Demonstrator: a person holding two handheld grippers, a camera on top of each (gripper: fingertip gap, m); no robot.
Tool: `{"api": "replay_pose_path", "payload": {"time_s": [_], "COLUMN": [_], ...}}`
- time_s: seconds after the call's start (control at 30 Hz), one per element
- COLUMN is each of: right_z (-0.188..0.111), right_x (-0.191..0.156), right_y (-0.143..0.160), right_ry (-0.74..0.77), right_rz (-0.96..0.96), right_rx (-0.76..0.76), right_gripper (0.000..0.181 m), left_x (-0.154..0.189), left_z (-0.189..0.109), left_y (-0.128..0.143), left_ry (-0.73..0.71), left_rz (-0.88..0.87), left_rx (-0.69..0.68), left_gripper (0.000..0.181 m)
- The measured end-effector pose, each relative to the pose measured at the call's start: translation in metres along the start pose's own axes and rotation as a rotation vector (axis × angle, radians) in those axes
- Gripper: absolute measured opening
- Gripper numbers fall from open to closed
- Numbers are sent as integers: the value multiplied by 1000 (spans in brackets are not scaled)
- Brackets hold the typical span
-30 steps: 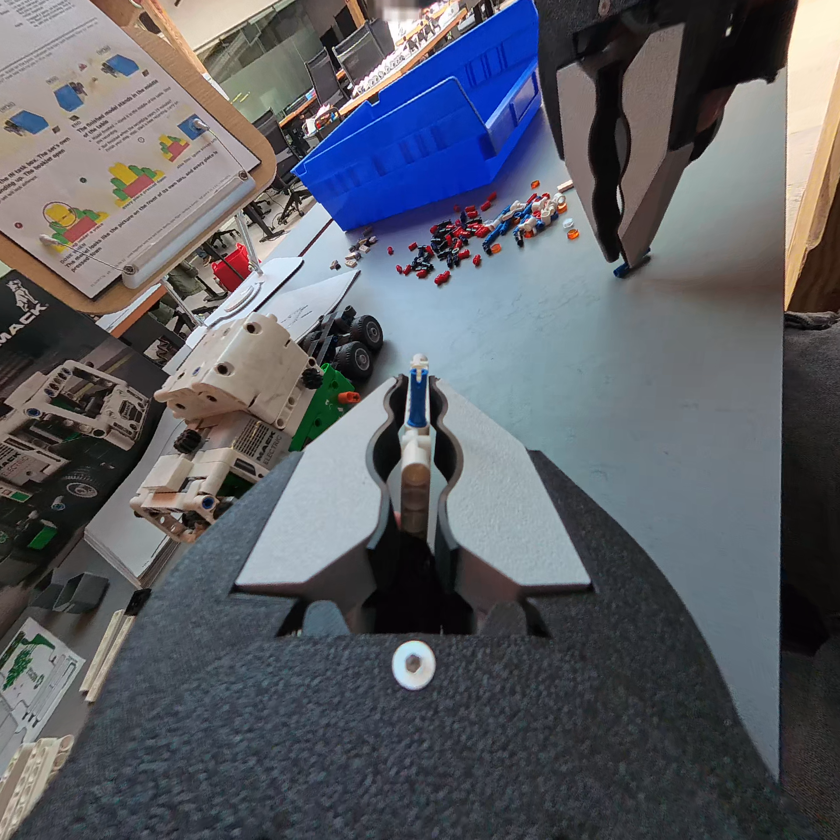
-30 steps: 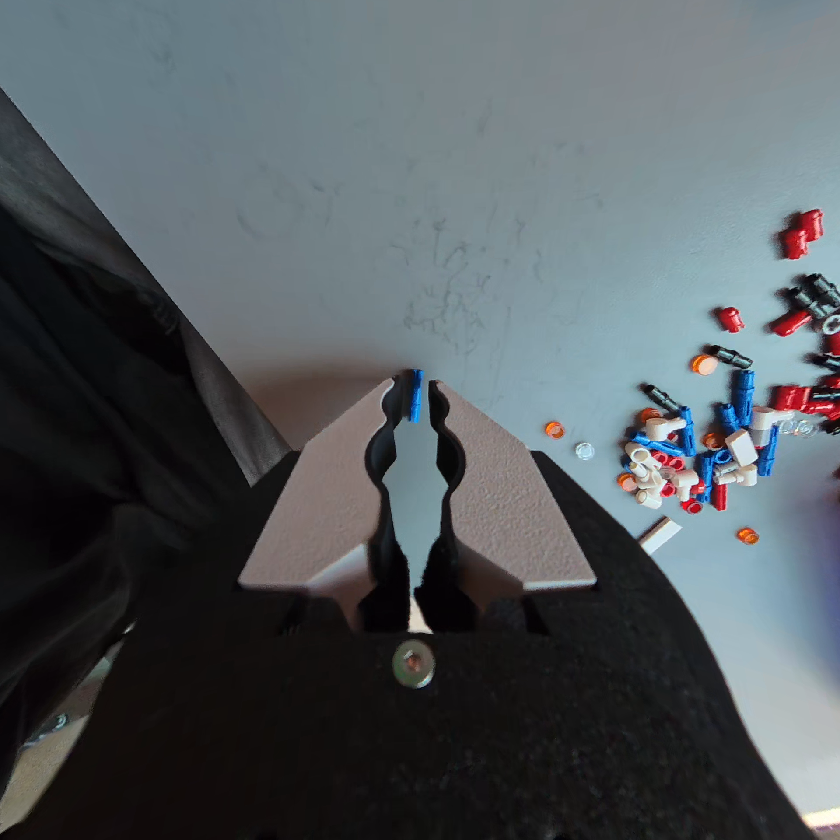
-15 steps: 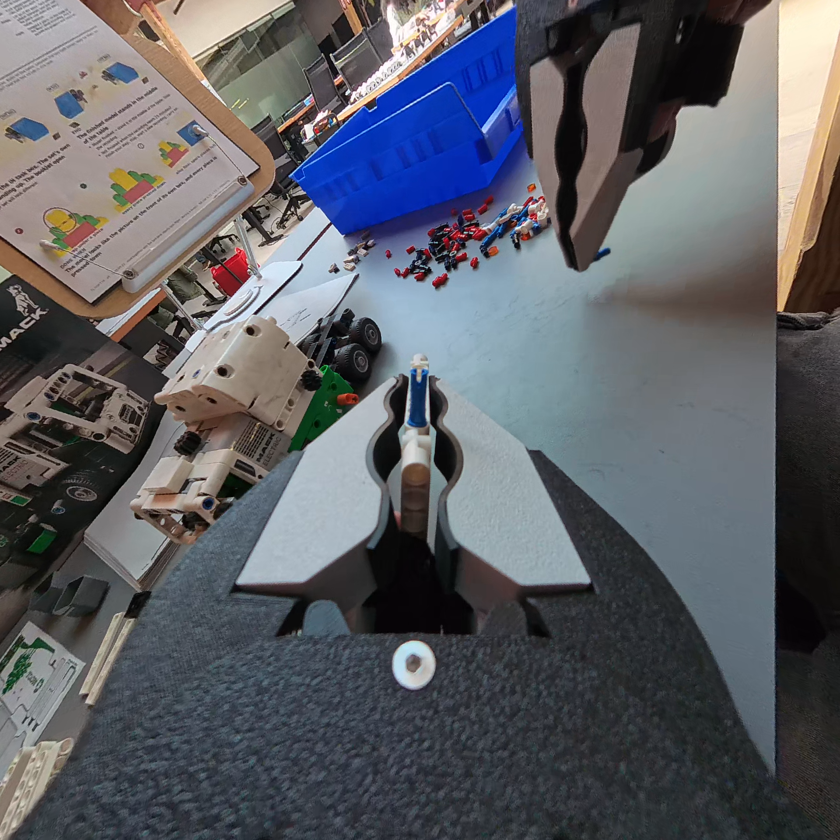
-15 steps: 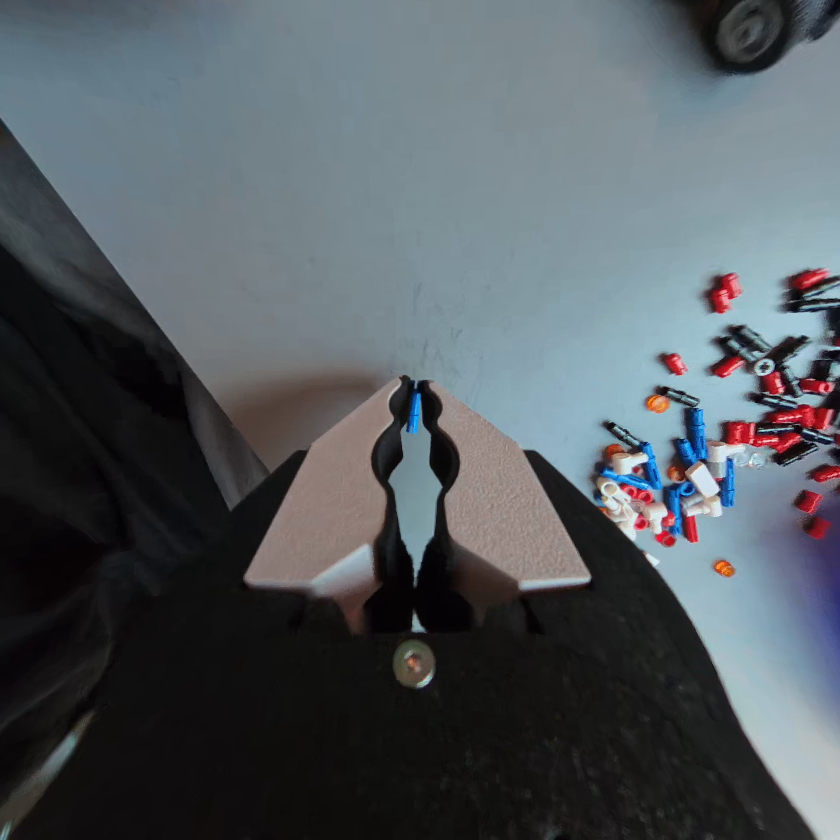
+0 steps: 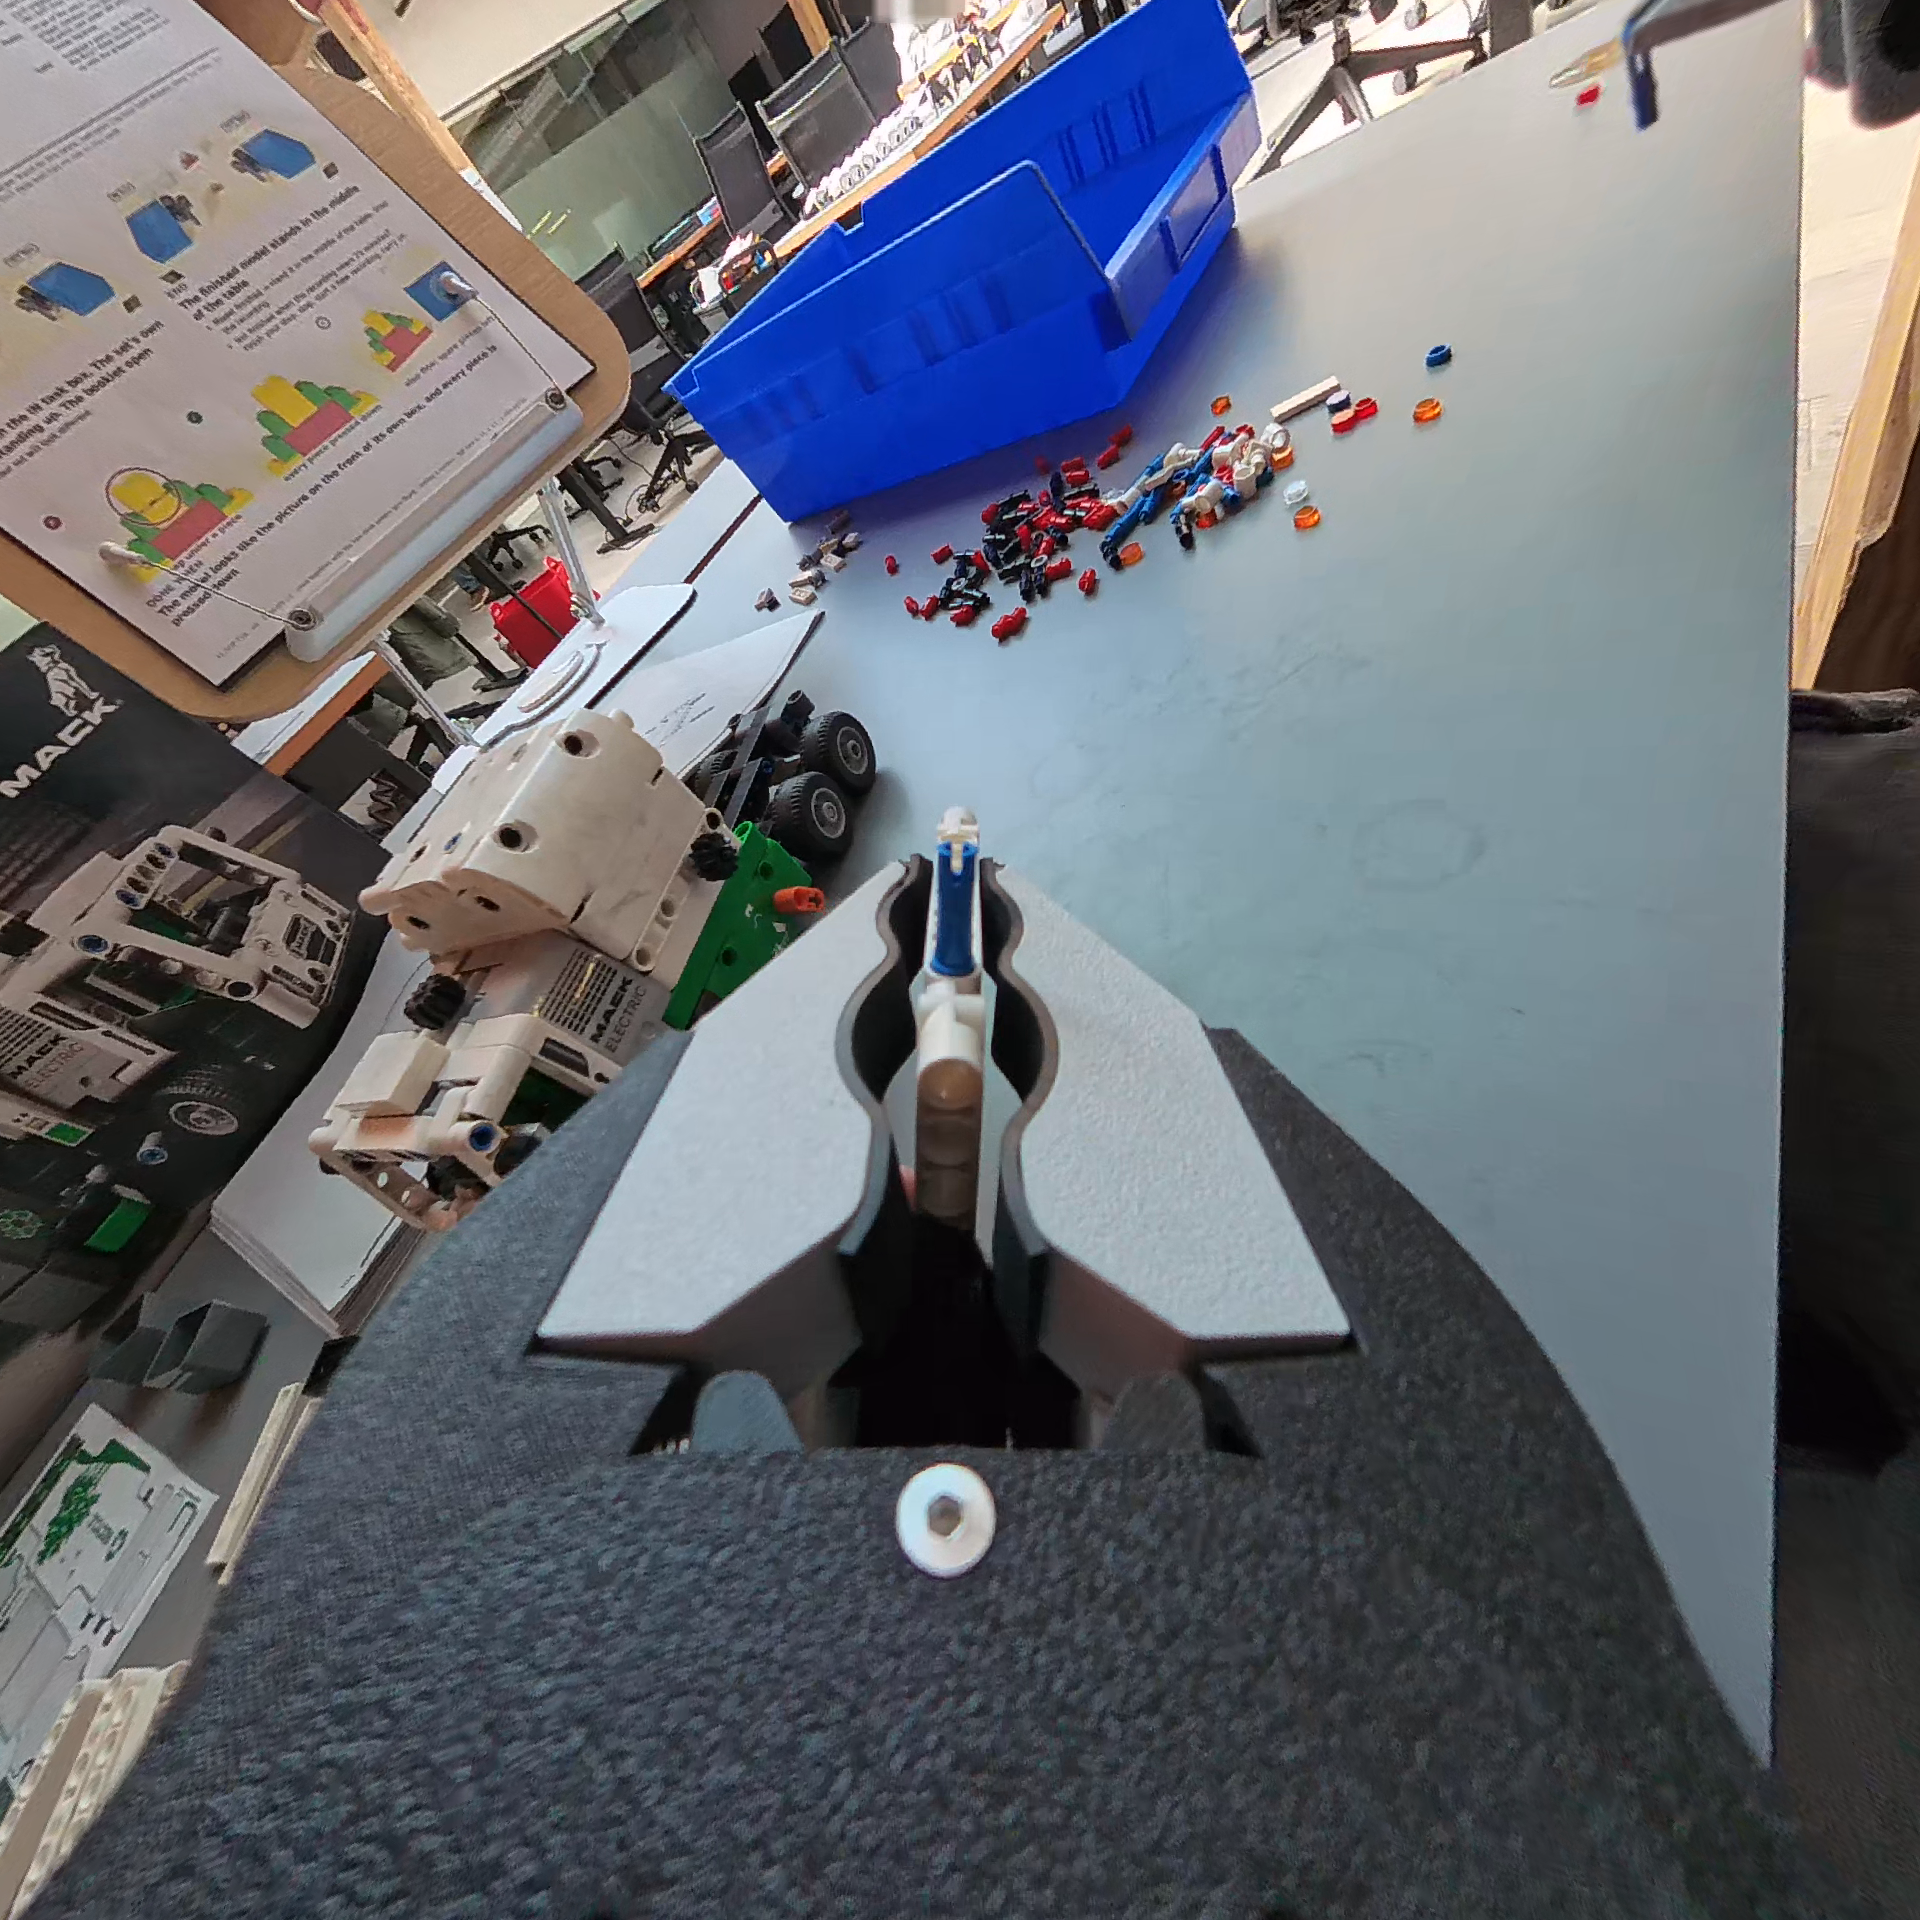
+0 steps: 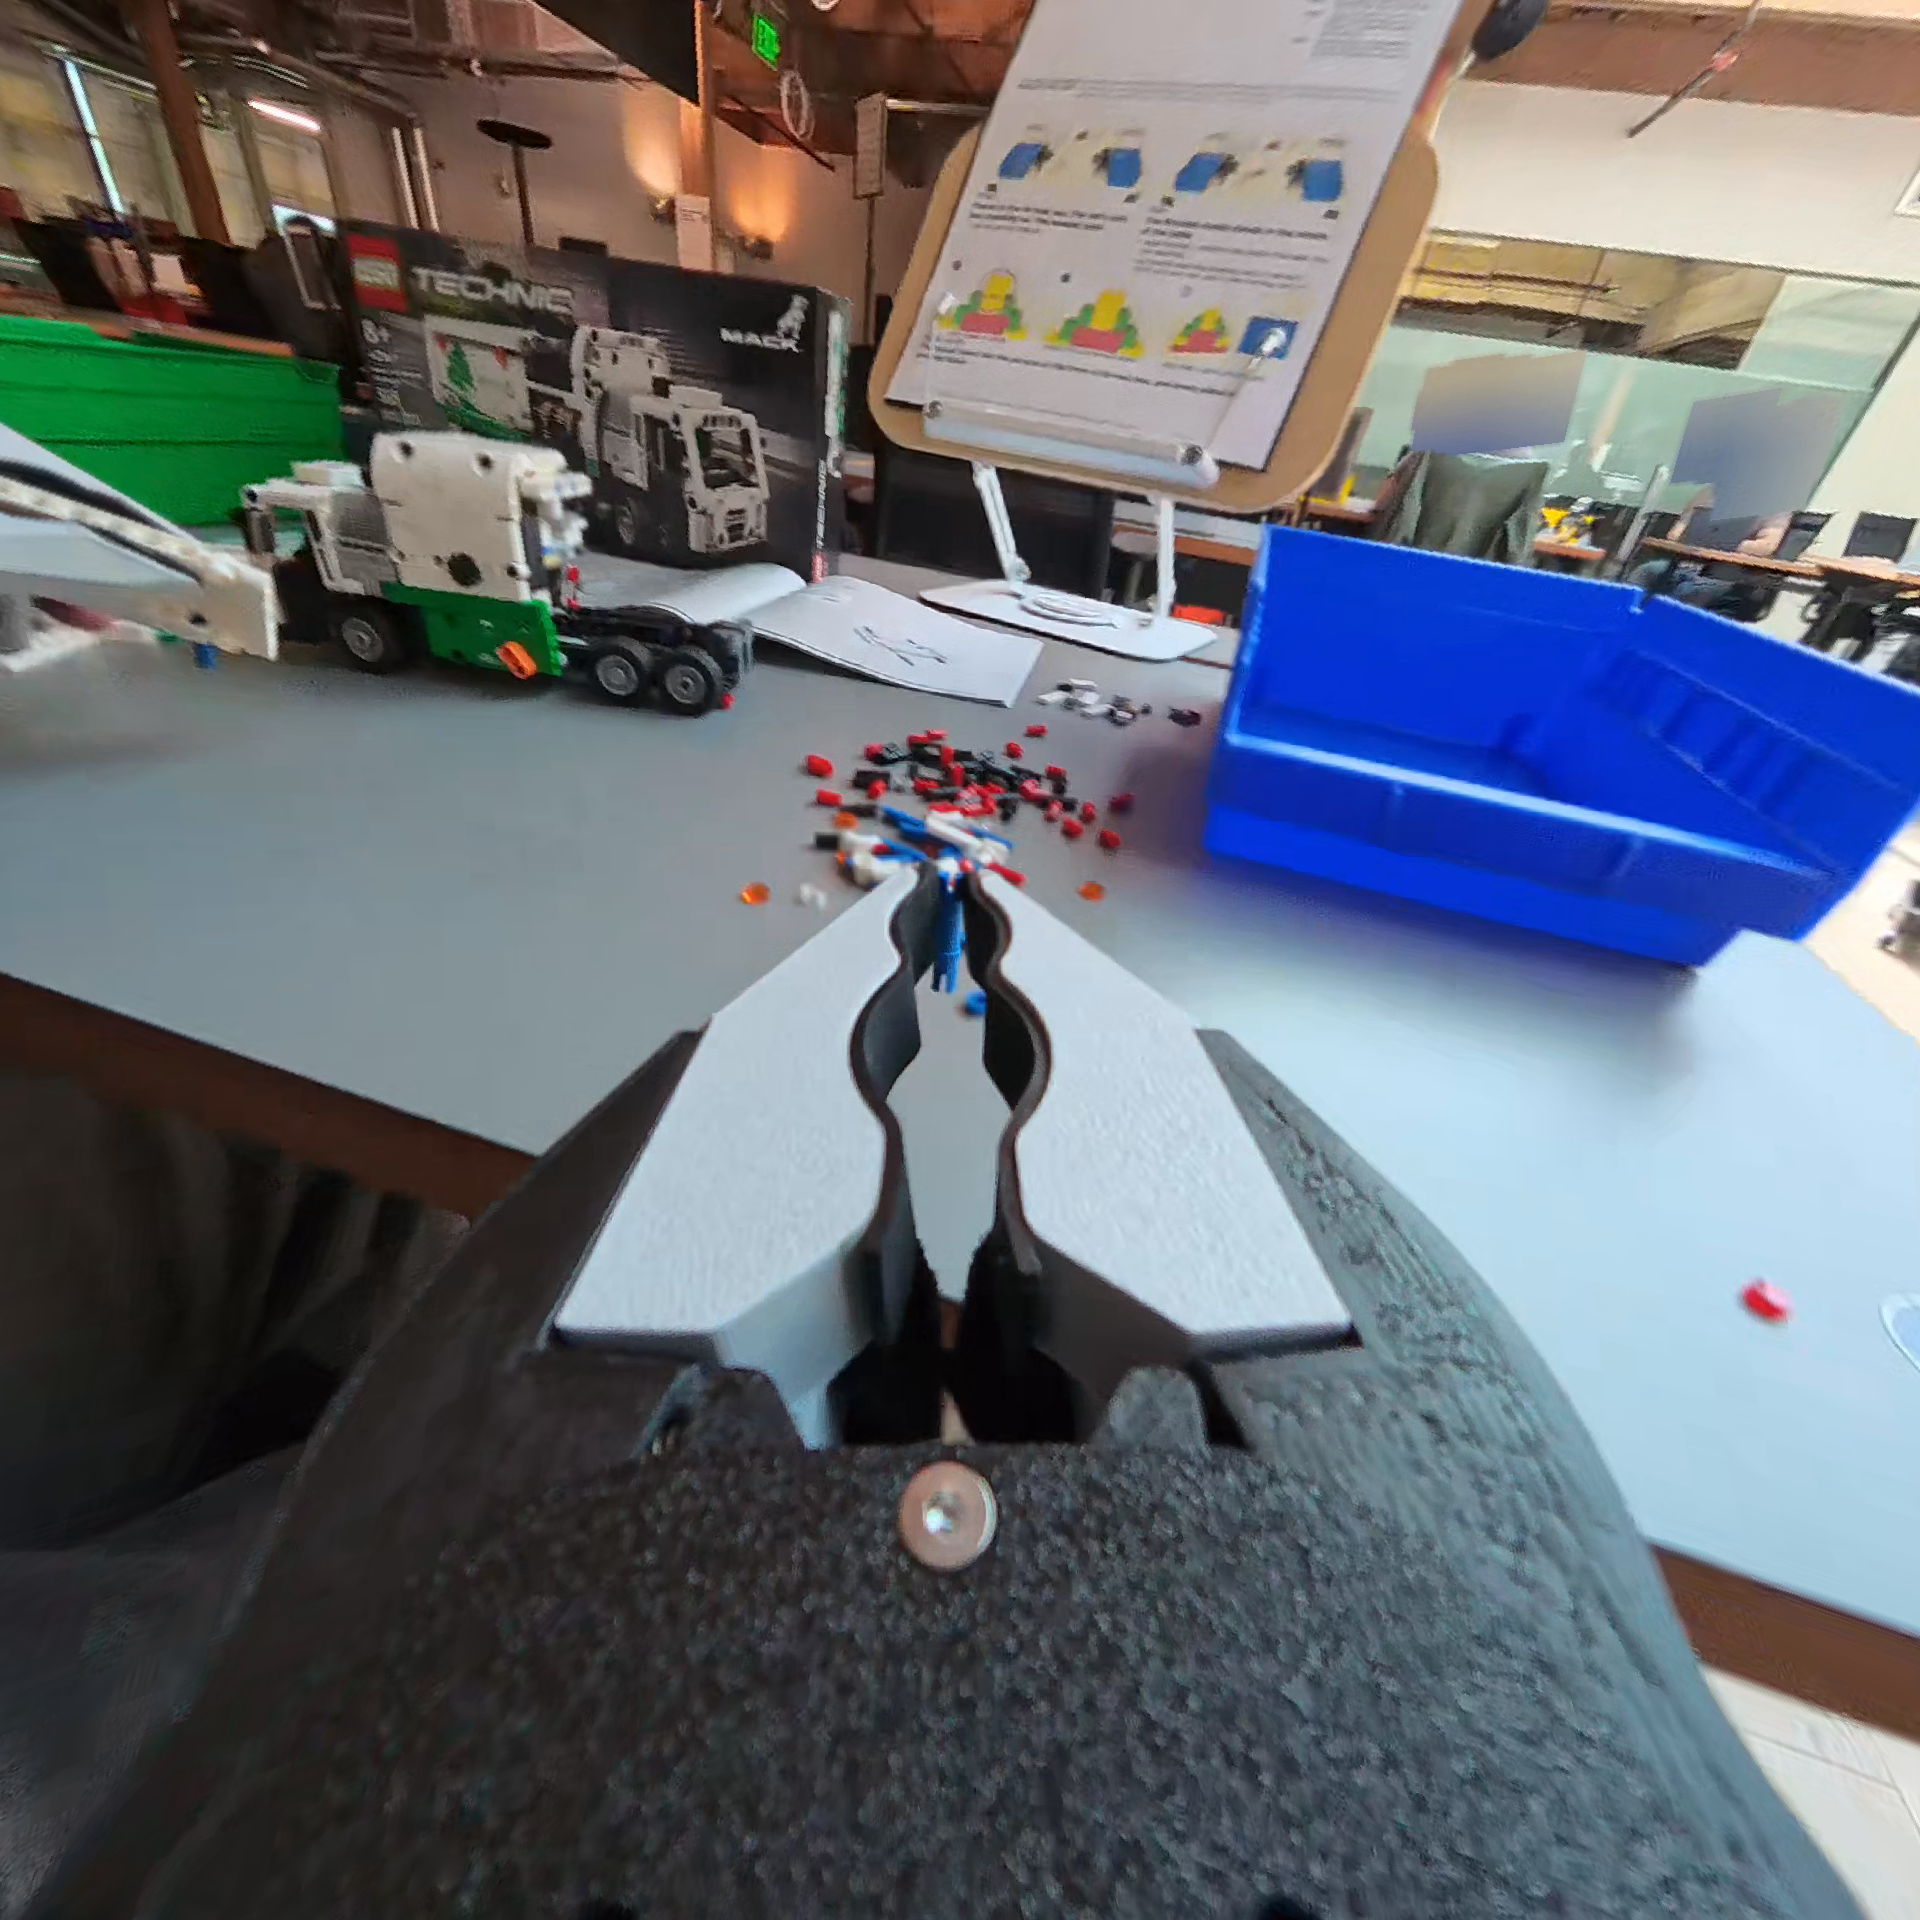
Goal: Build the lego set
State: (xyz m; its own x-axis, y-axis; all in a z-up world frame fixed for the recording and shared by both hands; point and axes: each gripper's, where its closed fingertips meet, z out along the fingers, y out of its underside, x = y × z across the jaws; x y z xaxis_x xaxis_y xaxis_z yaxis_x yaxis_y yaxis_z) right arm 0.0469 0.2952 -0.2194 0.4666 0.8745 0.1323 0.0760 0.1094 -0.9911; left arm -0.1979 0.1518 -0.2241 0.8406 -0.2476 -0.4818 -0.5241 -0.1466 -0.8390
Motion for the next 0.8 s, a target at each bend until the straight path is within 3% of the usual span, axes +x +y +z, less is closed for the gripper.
{"api": "replay_pose_path", "payload": {"time_s": [0.03, 0.13, 0.2, 0.43, 0.8], "right_z": [-6, -20, -21, -22, -34], "right_x": [12, 33, 43, 52, 69], "right_y": [9, -1, 18, 34, 47], "right_ry": [37, 32, 89, 43, 157], "right_rz": [17, 152, 114, 179, 71], "right_rx": [7, 83, 15, 64, 61], "right_gripper": [3, 3, 3, 3, 4], "left_x": [0, -1, -1, 2, 5], "left_z": [0, 2, 3, 5, 5], "left_y": [0, 0, 1, 2, 1], "left_ry": [0, -4, -6, -1, 10], "left_rz": [0, 2, 7, 32, 42], "left_rx": [-3, -4, -10, -22, -17], "left_gripper": [6, 6, 6, 6, 6]}}
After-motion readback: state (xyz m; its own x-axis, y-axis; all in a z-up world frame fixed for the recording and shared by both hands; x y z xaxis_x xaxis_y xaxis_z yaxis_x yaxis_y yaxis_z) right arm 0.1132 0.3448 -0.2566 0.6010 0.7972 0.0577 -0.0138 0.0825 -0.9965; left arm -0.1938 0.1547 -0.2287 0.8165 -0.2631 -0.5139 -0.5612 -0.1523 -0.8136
